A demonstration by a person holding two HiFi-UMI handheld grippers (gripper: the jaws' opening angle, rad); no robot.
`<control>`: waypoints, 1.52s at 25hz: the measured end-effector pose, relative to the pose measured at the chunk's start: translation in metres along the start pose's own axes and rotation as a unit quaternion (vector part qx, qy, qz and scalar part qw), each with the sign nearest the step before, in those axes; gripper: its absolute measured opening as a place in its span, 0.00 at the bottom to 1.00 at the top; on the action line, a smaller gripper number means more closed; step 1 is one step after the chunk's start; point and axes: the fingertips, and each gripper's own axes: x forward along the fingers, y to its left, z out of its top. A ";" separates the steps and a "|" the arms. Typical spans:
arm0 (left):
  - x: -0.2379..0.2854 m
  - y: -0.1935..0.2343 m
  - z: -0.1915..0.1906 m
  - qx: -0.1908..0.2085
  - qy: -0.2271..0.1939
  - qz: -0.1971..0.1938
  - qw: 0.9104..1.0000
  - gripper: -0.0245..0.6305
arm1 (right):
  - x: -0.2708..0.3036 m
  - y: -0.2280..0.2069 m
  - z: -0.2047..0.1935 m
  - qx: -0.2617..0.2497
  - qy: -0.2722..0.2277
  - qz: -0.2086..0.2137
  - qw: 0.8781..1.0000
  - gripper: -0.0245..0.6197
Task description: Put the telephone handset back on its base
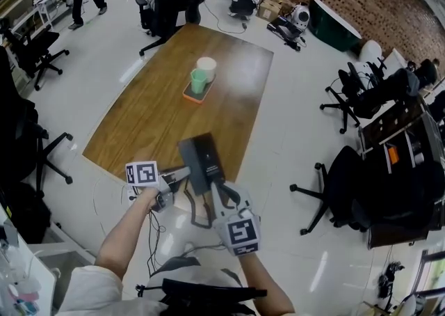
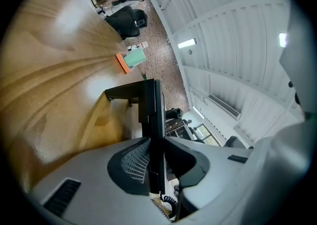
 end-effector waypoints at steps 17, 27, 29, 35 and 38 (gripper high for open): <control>-0.008 0.000 0.006 0.031 -0.025 0.028 0.999 0.24 | -0.005 0.005 -0.002 0.006 -0.001 0.002 1.000 0.04; -0.027 -0.002 0.002 0.066 -0.061 0.055 0.994 0.24 | -0.013 0.013 -0.004 0.006 -0.004 0.007 1.000 0.04; -0.031 -0.006 0.001 0.091 -0.064 0.065 0.992 0.23 | -0.015 0.017 -0.004 0.004 -0.005 0.010 1.000 0.04; -0.038 -0.026 -0.008 0.141 -0.068 0.070 0.985 0.08 | -0.023 0.025 -0.001 -0.005 -0.008 0.023 1.000 0.04; -0.044 -0.039 -0.011 0.169 -0.074 0.070 0.980 0.06 | -0.028 0.030 0.002 -0.013 -0.013 0.030 0.999 0.04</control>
